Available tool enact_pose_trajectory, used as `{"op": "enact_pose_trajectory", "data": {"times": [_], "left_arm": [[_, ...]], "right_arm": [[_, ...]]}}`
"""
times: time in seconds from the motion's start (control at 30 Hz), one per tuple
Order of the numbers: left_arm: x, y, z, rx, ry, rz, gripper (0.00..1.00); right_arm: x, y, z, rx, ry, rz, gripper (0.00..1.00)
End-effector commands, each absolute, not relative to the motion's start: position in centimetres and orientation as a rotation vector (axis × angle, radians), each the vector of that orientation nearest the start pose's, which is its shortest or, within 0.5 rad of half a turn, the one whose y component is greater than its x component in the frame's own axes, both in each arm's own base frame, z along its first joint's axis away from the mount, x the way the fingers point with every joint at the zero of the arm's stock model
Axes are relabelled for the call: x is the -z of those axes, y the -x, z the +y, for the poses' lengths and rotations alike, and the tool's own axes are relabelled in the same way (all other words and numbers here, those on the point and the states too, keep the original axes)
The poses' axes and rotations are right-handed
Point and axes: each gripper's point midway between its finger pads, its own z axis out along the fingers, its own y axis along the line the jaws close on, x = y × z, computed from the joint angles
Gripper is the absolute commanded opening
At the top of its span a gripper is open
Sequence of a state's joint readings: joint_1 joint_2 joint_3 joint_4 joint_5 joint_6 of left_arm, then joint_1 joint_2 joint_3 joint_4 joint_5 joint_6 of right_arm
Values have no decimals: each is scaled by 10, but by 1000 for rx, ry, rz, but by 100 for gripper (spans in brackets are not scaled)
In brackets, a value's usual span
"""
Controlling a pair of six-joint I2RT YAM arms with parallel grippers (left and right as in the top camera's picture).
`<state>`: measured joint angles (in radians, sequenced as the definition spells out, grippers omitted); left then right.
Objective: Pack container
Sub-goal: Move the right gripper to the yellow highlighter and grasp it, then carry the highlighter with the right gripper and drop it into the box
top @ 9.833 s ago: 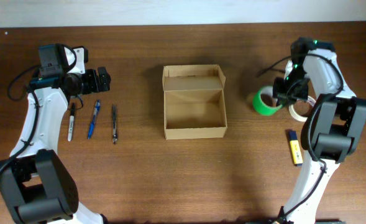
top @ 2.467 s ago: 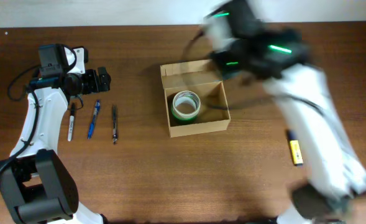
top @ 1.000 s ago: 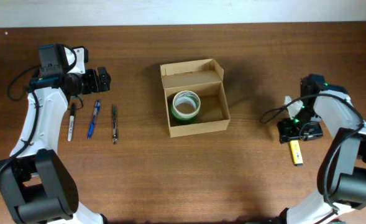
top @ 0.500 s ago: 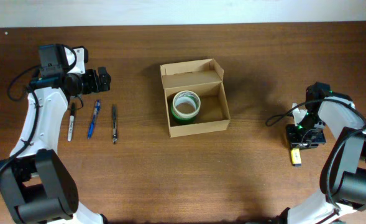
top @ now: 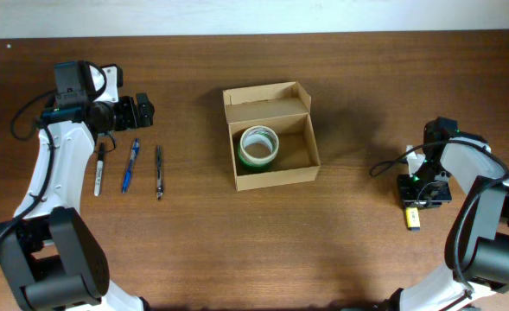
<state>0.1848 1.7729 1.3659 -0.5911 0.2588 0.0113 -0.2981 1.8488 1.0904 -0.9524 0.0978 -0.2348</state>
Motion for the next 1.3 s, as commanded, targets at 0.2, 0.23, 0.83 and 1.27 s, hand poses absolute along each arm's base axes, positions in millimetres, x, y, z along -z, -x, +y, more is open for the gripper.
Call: {"op": "enact_pose_trajectory", "data": {"times": [0.2,0.23,0.83,1.27], "left_arm": [[-131,-455,38,264,93,2528,99],[-131,-456,38,264,93,2528,99],[-131,-456,38,264,93,2528,99],[-131,-456,39,264,93,2527,99]], "right_arm": [[7,-268,-95,65,-158,3253,5],[7,-273,-91,21,-161,3233,4],[-141,-394,-12,-330,57,2894,4],[-282,-384,205,-57,1317,2255,4]]}}
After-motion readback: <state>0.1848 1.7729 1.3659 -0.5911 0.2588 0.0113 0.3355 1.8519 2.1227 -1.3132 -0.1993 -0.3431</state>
